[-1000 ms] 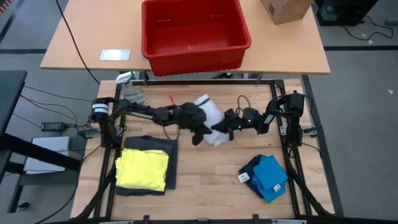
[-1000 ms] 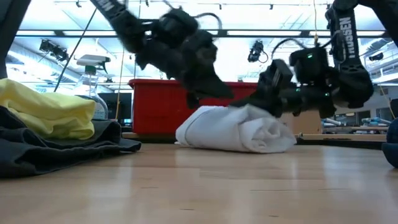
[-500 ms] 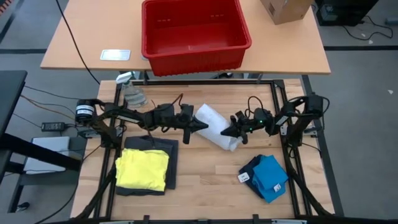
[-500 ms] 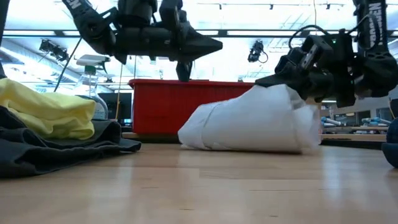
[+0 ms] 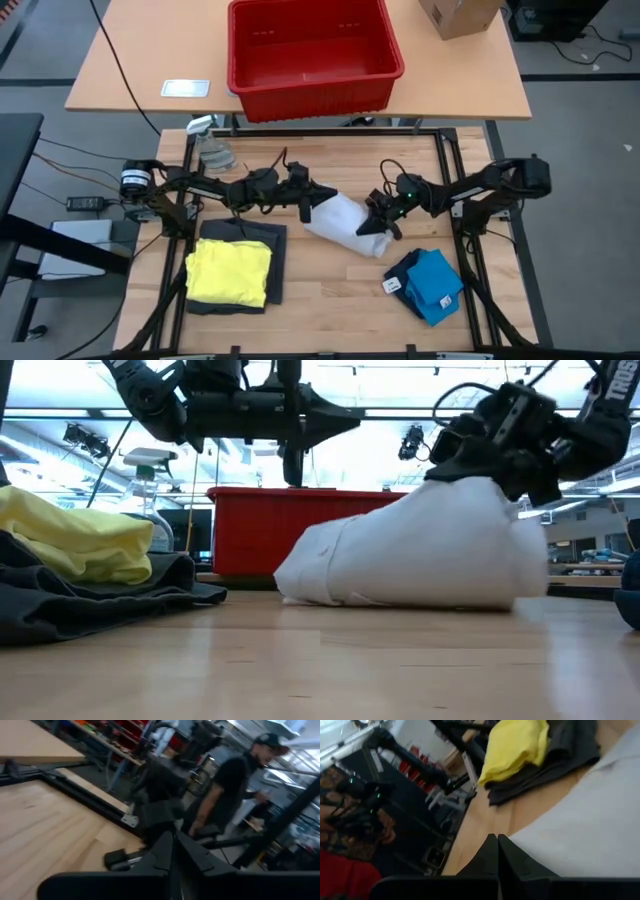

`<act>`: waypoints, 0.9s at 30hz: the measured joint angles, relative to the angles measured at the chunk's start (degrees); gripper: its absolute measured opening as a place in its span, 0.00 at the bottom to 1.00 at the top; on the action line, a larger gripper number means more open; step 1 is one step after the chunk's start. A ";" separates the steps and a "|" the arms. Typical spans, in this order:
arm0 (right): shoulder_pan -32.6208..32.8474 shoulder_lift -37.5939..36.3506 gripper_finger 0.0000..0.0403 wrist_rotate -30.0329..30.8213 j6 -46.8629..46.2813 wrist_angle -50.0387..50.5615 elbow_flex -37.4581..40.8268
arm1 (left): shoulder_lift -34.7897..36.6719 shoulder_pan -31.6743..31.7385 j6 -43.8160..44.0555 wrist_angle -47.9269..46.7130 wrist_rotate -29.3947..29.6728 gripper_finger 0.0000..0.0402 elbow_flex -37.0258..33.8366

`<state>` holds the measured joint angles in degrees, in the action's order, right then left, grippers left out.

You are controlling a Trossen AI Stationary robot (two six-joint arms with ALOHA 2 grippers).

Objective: Fold Laundry from Bin
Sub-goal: Fold the white shirt

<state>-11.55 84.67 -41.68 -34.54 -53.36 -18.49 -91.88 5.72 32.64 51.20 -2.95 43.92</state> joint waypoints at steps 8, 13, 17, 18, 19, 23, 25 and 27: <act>0.33 -9.24 0.01 -1.46 9.82 29.23 -5.28 | -0.04 -0.48 1.73 -0.03 3.37 0.09 0.00; 1.97 -13.84 0.01 5.40 20.74 50.21 -10.73 | -0.07 -0.46 0.41 2.03 8.46 0.10 0.00; 4.00 -16.59 0.01 11.50 31.08 60.92 -15.73 | -0.07 0.36 -2.19 2.12 12.40 0.10 0.00; 4.47 -17.01 0.01 13.80 32.13 63.18 -17.19 | -0.07 0.64 -2.17 2.12 12.41 0.10 0.00; 4.80 -17.30 0.01 16.36 32.58 65.51 -18.69 | -0.07 0.82 -1.56 2.11 12.45 0.10 0.00; 5.15 -17.10 0.01 26.05 30.64 76.61 -25.04 | -0.11 3.27 10.15 -1.48 9.79 0.10 -0.02; 4.62 -15.96 0.01 27.86 28.91 81.99 -27.98 | -0.11 4.88 13.41 -1.89 3.62 0.10 -0.02; 3.96 -14.38 0.01 28.53 26.54 86.27 -30.92 | -0.11 5.42 13.68 -2.27 -0.63 0.10 -0.01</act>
<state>-7.59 70.28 -13.15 -8.00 32.91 -49.42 -91.98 11.13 46.31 48.93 -3.58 43.92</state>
